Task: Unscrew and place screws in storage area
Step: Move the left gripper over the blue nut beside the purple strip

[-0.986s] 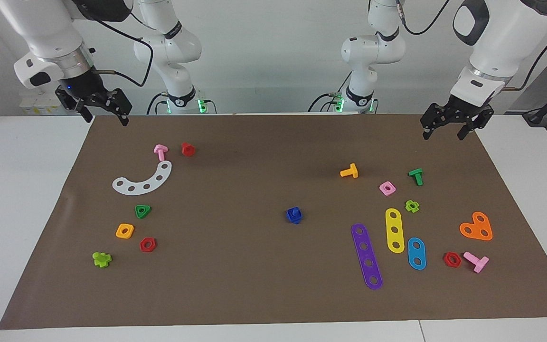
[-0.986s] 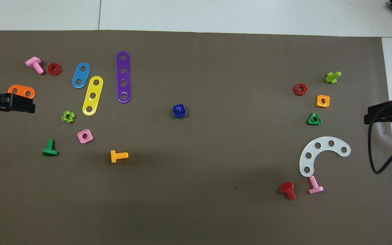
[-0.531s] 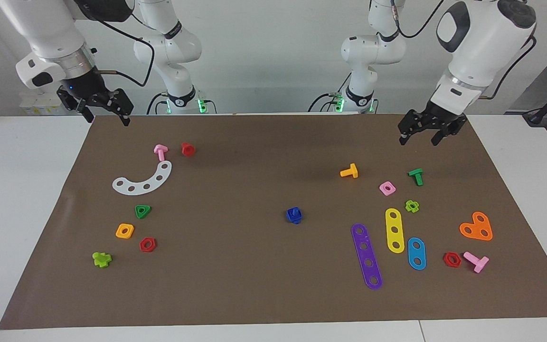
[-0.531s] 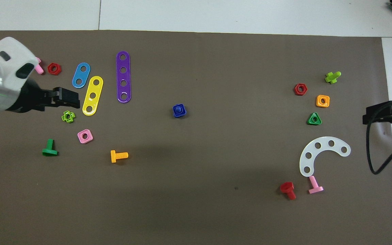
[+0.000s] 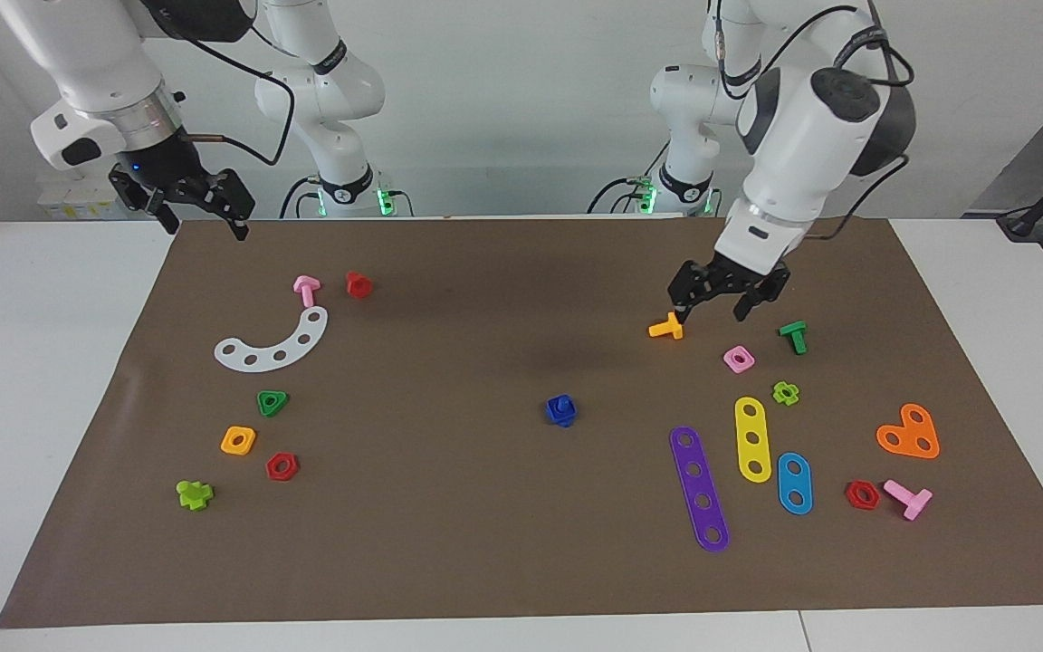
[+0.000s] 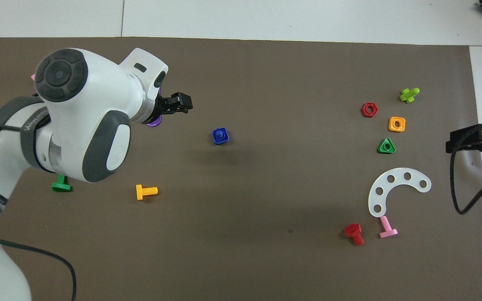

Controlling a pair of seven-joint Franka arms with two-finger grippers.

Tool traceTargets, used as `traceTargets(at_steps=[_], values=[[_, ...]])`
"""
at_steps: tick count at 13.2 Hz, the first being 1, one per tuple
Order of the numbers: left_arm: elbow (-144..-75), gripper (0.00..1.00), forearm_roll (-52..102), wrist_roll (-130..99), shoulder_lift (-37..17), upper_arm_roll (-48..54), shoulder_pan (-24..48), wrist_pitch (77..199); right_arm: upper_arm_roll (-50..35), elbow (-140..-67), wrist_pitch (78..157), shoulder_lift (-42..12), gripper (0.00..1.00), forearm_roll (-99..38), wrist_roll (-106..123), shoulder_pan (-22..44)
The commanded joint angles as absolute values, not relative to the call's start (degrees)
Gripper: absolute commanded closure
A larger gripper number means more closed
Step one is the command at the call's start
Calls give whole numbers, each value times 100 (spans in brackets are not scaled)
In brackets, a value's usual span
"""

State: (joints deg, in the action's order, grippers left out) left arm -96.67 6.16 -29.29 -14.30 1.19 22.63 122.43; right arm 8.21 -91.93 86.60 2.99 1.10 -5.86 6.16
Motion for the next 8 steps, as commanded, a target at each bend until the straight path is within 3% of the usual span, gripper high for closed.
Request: traceTargets(at_steps=[1, 3, 8], values=[[-9510, 0, 668, -3295, -2028, 9, 2714, 12873, 844, -9308, 8640, 413, 0, 141, -404, 642], [-9335, 2, 607, -3436, -2564, -35, 2961, 13068, 844, -9308, 8648, 413, 0, 132, -396, 624], [-9579, 9, 237, -3401, -2883, -26, 3102, 13648, 844, -9325, 8728, 413, 0, 114, -439, 633]])
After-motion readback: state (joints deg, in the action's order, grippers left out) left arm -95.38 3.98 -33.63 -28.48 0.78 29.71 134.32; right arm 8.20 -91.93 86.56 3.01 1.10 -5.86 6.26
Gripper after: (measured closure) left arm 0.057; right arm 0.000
